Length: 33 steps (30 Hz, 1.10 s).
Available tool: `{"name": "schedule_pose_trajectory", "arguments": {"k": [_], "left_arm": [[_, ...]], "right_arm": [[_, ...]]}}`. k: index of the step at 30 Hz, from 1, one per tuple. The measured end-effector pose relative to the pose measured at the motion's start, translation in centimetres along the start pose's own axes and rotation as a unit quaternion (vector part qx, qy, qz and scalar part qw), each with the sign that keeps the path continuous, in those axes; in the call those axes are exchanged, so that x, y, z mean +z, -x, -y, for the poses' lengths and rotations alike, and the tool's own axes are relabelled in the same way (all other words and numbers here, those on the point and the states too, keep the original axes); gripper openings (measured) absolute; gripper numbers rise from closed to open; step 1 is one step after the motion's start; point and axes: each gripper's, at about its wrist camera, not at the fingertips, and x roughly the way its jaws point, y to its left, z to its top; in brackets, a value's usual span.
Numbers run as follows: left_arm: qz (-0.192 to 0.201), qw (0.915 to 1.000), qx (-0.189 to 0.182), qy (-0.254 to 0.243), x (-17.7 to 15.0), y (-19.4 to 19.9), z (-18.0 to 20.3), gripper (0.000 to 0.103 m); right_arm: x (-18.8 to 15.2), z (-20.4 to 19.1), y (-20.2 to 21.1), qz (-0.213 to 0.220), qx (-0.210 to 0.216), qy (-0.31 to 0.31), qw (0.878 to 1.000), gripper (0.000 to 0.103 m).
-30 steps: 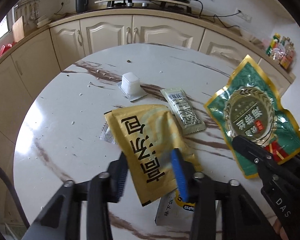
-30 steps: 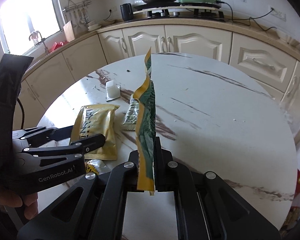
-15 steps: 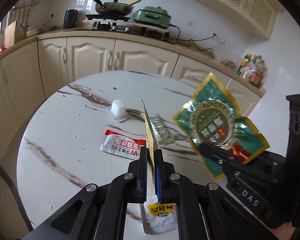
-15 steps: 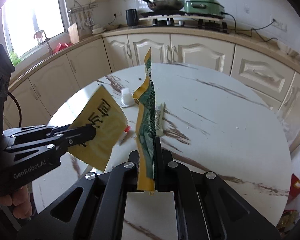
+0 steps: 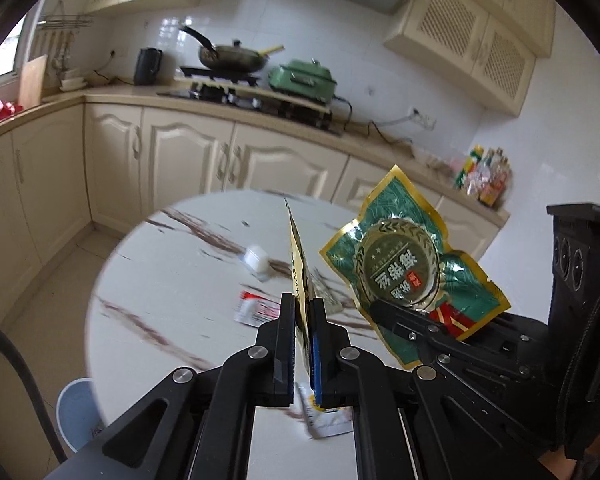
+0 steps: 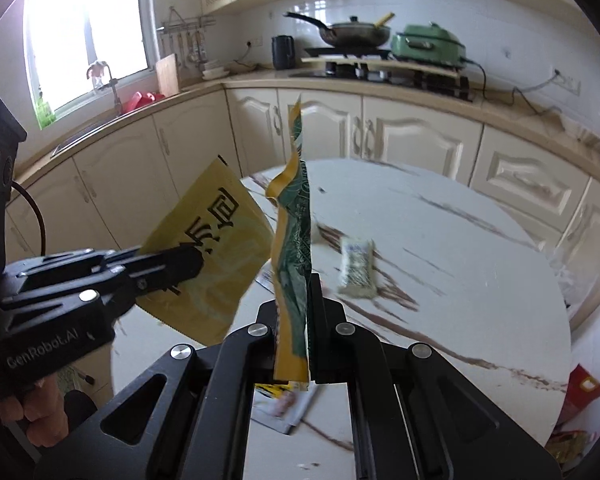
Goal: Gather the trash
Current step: 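Carry both packets over the blue bin and open both tools to drop them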
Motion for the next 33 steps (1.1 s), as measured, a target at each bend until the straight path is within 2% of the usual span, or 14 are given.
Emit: {"name": "schedule_pose_trajectory", "arguments": {"k": [5,9,13,17,20,24,29,33], "left_arm": [[0.032,0.9991,0.025,0.009,-0.1,5.7,-3.4,0.002],[0.048,0.9970,0.055,0.027,-0.7,10.0,-7.7,0.002],[0.052,0.9925,0.093,0.059,-2.5,14.2,-13.4,0.002],[0.042,0.9854,0.134,0.097,-4.3,16.4,-18.8,0.002],[0.016,0.9777,0.166,0.128,-6.6,16.8,-23.4,0.002],[-0.035,0.9658,0.186,0.178,-10.3,15.2,-29.1,0.002],[-0.096,0.9517,0.185,0.226,-14.4,12.3,-34.7,0.002],[-0.130,0.9445,0.182,0.240,-16.2,10.5,-37.8,0.002]], "right_arm": [[1.8,-5.0,0.6,0.016,0.024,0.028,0.999,0.006],[3.3,-11.2,-0.5,0.019,0.065,0.056,0.996,0.006],[3.8,-18.2,-3.5,0.008,0.113,0.076,0.991,0.006],[3.0,-24.4,-7.4,-0.016,0.146,0.088,0.985,0.006],[1.9,-28.3,-12.3,-0.050,0.159,0.089,0.982,0.006],[-1.7,-32.0,-20.7,-0.122,0.160,0.092,0.975,0.006],[-6.9,-33.6,-30.3,-0.211,0.162,0.080,0.961,0.006],[-10.0,-33.8,-36.5,-0.267,0.167,0.058,0.947,0.006]]}}
